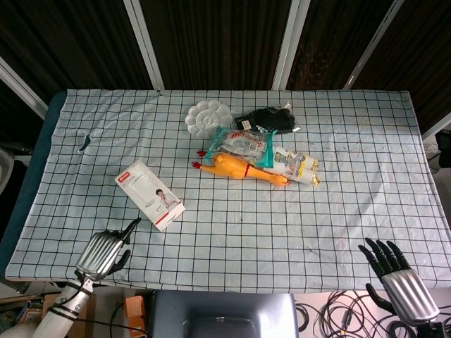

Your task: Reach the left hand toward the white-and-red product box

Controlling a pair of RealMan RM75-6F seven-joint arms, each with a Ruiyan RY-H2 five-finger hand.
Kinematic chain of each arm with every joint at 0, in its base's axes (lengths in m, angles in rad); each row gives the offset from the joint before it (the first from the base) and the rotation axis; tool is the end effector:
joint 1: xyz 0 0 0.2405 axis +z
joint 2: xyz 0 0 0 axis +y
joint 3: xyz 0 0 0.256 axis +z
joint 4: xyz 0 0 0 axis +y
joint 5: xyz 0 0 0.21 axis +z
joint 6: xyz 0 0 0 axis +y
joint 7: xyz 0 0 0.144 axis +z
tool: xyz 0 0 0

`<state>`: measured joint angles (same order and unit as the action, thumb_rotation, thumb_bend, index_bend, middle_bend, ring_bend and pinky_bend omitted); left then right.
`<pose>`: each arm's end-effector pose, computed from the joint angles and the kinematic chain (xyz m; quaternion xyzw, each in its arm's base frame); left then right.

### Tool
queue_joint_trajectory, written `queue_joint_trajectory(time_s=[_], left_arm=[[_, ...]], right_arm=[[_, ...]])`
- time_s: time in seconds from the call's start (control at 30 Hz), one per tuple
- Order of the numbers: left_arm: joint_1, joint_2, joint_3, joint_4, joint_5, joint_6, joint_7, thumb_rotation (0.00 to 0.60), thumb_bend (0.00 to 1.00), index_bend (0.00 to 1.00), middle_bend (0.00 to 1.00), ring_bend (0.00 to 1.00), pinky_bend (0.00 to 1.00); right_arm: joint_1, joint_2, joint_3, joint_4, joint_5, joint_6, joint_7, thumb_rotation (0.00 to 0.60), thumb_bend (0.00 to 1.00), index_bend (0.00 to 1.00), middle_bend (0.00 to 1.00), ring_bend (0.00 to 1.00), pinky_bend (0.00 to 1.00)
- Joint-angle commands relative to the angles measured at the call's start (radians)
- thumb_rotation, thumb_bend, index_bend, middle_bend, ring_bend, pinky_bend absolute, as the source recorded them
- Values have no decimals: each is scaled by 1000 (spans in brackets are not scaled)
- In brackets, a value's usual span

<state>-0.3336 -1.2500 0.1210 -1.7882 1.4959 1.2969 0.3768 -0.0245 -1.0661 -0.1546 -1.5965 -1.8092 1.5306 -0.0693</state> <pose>-0.2328 0.1946 0.0605 -0.7479 -0.3543 -0.3306 0.4537 -0.3050 -0.0976 0.1405 0.7092 -0.3667 0.3282 0.5048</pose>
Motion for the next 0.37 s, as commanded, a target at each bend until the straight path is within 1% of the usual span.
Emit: queue_joint_trajectory(time_s=[0.03, 0.07, 0.1, 0.2, 0.37], left_arm=[[182, 6, 120, 191, 172, 232, -179, 600, 419, 0, 0, 0, 0], [212, -16, 123, 241, 175, 263, -180, 600, 417, 0, 0, 0, 0], [225, -23, 125, 264, 188, 278, -158, 600, 414, 0, 0, 0, 0], [246, -49, 110, 302, 244, 343, -172, 600, 412, 0, 0, 0, 0], [257, -52, 98, 315, 241, 353, -184, 600, 409, 0, 0, 0, 0]], right_arm=[[-3, -4, 3, -1, 4, 2, -8, 600, 360, 0, 0, 0, 0], [-3, -7, 6, -2, 6, 4, -13, 600, 359, 0, 0, 0, 0], [-4, -9, 8, -2, 7, 5, -17, 600, 359, 0, 0, 0, 0], [-2, -14, 10, -5, 9, -1, -26, 600, 359, 0, 0, 0, 0], [-1, -17, 10, -4, 15, -11, -36, 600, 359, 0, 0, 0, 0]])
